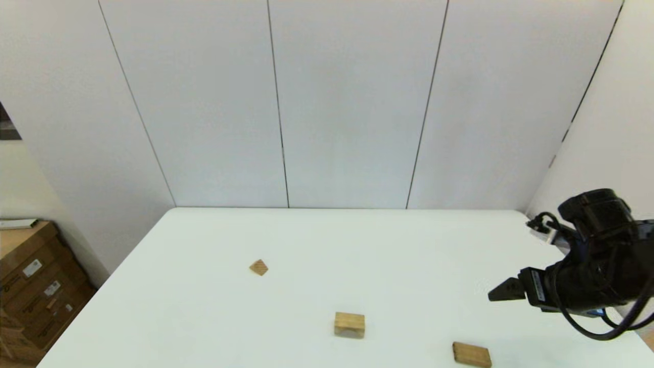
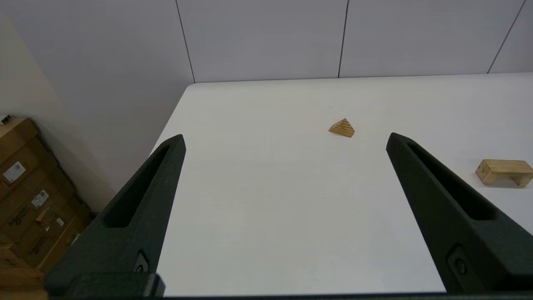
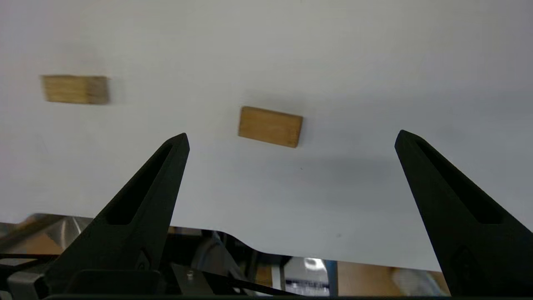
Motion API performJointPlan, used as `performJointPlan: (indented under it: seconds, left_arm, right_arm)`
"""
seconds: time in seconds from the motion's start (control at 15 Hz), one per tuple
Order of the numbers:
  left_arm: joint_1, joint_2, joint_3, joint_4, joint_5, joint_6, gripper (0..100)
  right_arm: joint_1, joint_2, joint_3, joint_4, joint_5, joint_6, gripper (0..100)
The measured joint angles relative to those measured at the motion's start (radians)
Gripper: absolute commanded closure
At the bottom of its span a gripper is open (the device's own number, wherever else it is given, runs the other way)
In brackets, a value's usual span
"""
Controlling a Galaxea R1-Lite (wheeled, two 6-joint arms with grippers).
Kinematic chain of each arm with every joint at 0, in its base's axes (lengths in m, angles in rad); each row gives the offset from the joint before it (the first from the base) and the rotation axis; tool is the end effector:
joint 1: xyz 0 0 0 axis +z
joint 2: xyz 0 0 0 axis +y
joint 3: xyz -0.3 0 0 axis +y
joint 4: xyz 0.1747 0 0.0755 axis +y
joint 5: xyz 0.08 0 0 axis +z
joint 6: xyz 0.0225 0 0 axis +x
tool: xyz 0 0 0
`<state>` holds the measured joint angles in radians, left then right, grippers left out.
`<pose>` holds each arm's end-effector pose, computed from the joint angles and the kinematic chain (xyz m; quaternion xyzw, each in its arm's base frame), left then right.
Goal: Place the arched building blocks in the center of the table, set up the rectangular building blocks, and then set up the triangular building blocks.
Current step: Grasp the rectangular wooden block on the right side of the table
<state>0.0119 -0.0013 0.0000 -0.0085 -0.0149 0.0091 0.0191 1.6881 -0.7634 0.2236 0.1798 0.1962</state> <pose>-0.0229 -0.0006 0.0763 0.0046 -0.0049 -0.0015 1.0000 0.2423 0.0087 0.1108 0.1252 0.5469 0.0299 0.8272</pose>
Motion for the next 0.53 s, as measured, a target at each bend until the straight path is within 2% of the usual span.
performJointPlan:
  seconds: [0.13, 0.33, 0.53]
  left_arm:
    - [0.000, 0.000, 0.000, 0.000, 0.000, 0.000, 0]
    - [0.000, 0.000, 0.000, 0.000, 0.000, 0.000, 0]
    - [0.000, 0.000, 0.000, 0.000, 0.000, 0.000, 0]
  right_arm:
    - [0.008, 0.077, 0.001, -0.041, -0.001, 0.000, 0]
    - [0.032, 0.166, 0.030, -0.174, -0.001, -0.030, 0]
    - [0.080, 0.243, 0.043, -0.242, 0.017, -0.161, 0]
